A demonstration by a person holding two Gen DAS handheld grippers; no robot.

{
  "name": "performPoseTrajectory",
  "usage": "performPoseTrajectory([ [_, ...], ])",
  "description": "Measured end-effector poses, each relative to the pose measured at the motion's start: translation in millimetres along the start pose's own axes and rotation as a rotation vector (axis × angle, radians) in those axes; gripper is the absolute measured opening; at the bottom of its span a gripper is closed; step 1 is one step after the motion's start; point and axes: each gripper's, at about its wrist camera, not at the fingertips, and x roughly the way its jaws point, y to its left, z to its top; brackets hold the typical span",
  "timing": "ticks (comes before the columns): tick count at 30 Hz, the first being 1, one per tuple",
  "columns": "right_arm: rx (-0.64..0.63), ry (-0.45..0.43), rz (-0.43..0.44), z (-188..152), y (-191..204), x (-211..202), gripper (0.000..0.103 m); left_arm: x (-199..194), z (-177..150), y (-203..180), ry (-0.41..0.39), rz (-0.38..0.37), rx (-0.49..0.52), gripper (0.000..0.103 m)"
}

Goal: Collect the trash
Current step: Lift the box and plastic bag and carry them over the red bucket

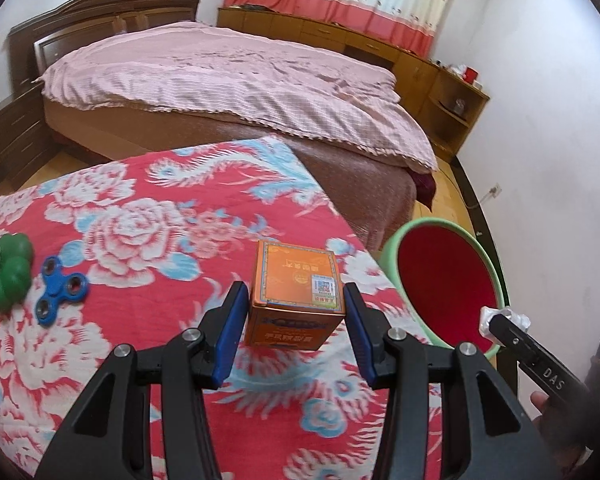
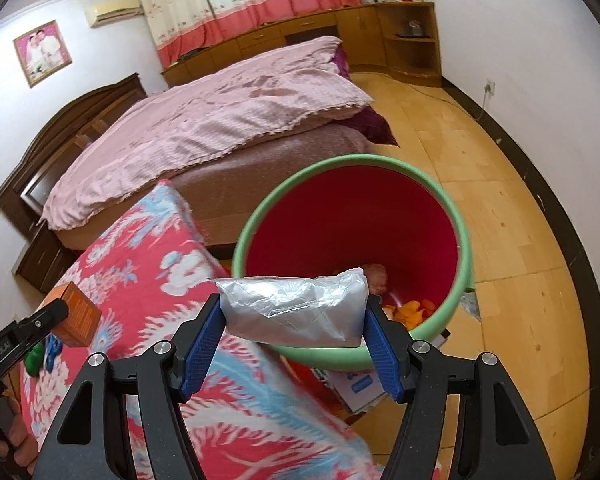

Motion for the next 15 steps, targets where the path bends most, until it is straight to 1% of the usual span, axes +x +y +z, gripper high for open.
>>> performPoseTrajectory([
  [7,0.041,0.008,-0.011,4,-26,11,0.070,17,-2,-35,0.030,-0.024,0.050,0.049],
  [15,0.086,0.009,0.001,10,-48,23,0.070,39,-3,-60,0.068,-0.037,0.091,0.049],
])
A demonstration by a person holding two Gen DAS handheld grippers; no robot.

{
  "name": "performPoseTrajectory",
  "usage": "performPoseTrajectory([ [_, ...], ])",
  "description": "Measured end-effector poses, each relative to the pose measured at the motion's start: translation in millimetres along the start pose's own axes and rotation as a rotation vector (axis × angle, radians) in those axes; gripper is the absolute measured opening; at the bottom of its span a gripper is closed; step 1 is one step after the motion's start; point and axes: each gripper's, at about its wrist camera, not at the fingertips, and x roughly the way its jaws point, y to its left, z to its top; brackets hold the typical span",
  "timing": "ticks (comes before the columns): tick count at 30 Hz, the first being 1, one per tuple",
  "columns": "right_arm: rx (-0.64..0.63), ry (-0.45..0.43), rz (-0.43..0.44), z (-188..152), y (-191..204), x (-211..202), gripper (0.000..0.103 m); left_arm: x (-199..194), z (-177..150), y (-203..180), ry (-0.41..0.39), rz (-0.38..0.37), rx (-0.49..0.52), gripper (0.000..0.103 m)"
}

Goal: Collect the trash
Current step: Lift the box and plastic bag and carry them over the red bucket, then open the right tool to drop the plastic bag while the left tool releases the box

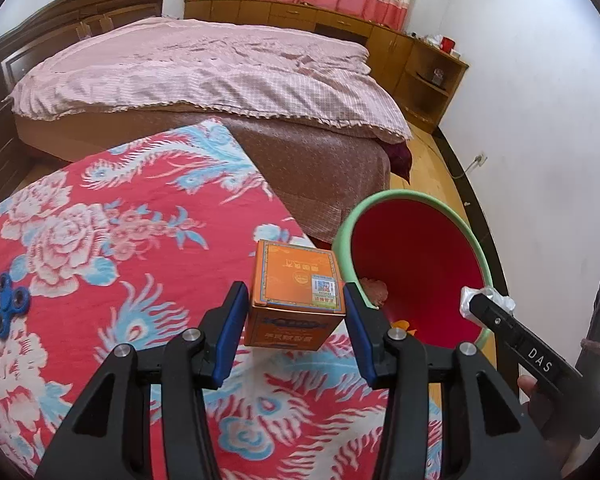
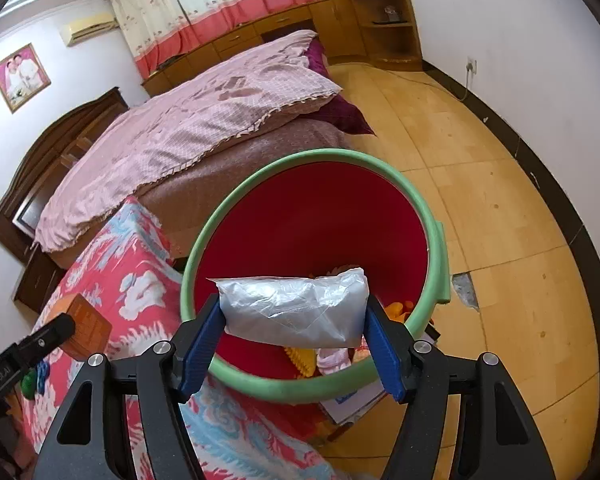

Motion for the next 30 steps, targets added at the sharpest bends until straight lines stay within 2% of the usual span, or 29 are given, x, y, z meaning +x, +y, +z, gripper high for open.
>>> performPoseTrajectory([
  [7,0.017,0.010,0.019,6,-8,8,0.071,16,2,-15,0.025,-0.015,0.022,0.049],
  [11,0.015,0.004,0.024,7,-11,11,0.077,22,4,-22,0.032,-0.018,0.037,0.049],
  [15,0.027,-0.011,0.026,11,-15,10,0.078,27,6,-27,0.037,-0.020,0.046,0.049],
  [30,0.058,-0.059,-0.018,19,-35,-5,0.078,48,7,-70,0.058,-0.130,0.129,0.049],
])
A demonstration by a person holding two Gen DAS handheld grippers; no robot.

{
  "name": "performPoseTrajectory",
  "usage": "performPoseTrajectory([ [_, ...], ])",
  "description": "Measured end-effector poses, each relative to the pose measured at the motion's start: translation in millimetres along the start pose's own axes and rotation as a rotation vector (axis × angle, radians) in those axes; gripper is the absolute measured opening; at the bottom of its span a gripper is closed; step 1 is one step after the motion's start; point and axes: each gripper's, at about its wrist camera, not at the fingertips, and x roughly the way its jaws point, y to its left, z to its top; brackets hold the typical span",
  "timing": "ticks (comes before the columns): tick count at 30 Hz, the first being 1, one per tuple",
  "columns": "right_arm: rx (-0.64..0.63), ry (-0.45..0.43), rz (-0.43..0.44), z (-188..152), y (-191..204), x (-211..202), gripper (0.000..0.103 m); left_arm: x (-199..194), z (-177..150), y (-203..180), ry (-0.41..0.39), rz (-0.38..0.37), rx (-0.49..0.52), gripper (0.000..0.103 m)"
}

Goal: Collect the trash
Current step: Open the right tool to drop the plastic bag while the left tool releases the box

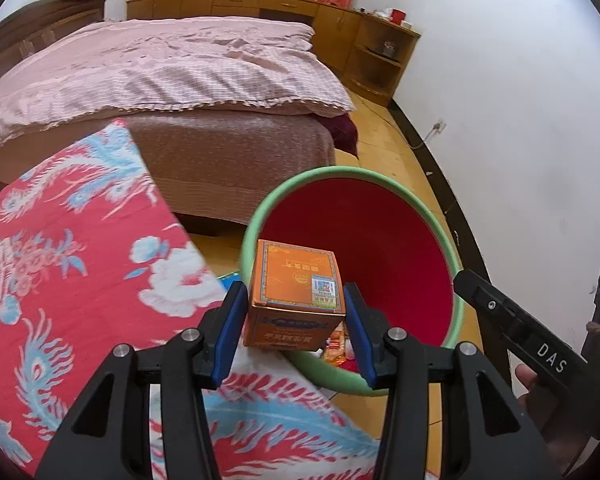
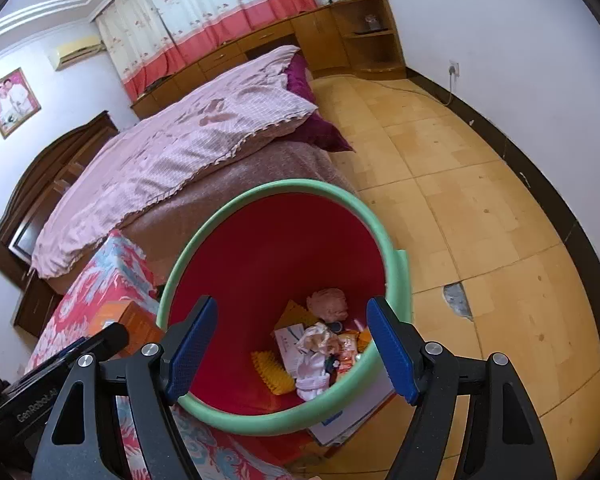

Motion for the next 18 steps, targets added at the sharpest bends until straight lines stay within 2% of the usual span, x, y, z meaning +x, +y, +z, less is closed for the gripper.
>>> performPoseTrajectory([
  [6,0.018,-0.006,-0.011,2,-7,-3,0.078,1,2,-10,-0.002,-0.043,0.023,0.049],
  [13,0.003,-0.002,0.002,-1,-3,-9,0.078,-10,-5,-3,-0.005,-0.008,-0.005,0.049],
  [18,-0.016,-0.001,0.020,-6,6,-19,0.078,-23,-12,5,-0.013,0.027,-0.037,0.053],
])
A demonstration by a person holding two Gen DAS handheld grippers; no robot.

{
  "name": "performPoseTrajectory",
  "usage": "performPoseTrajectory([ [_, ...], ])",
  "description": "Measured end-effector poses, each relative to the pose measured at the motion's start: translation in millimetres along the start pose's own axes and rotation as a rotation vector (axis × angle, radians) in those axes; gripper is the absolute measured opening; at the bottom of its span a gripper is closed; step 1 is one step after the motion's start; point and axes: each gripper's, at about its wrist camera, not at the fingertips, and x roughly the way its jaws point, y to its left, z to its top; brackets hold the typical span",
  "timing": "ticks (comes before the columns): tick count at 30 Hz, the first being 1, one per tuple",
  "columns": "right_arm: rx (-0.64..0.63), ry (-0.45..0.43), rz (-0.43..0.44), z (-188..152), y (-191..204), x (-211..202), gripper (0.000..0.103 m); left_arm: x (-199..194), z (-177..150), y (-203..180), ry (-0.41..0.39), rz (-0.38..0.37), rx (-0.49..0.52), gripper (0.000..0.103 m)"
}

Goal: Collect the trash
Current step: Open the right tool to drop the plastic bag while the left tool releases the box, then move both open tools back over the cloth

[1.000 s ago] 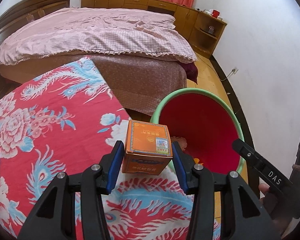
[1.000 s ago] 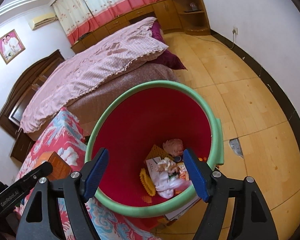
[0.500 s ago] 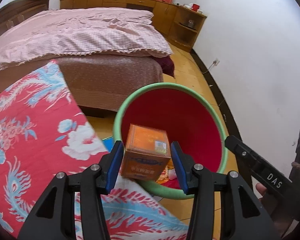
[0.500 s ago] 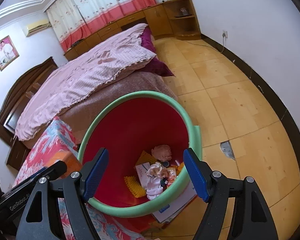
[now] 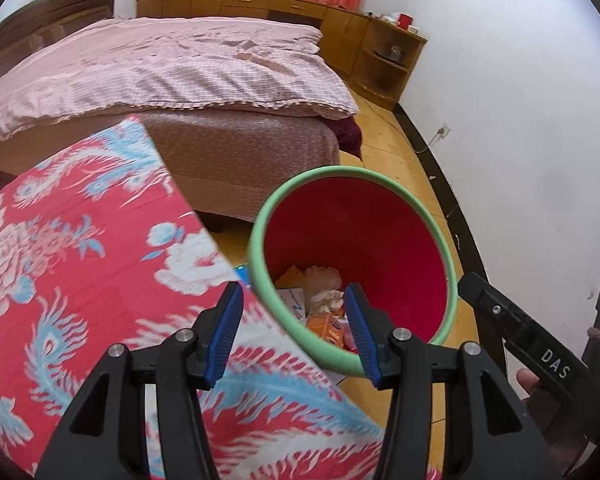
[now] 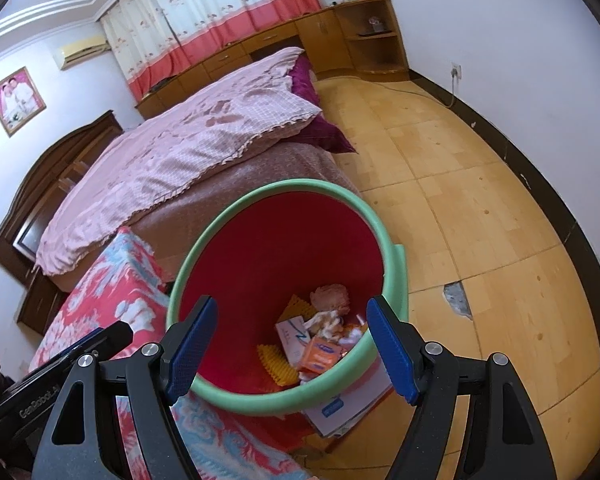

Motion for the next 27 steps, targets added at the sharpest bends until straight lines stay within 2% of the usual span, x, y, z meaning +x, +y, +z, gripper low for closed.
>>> performPoseTrajectory([
  [8,-0.055,-0.002,0.046,-15,26,-21,0.078,-32,-17,19,-0.022,0.045,-0.058,0.053],
  [27,-0.258,-0.020,0.162,-69,100,-76,0.079,-127,-66,77,-0.129,0.180,-0.220,0.053],
])
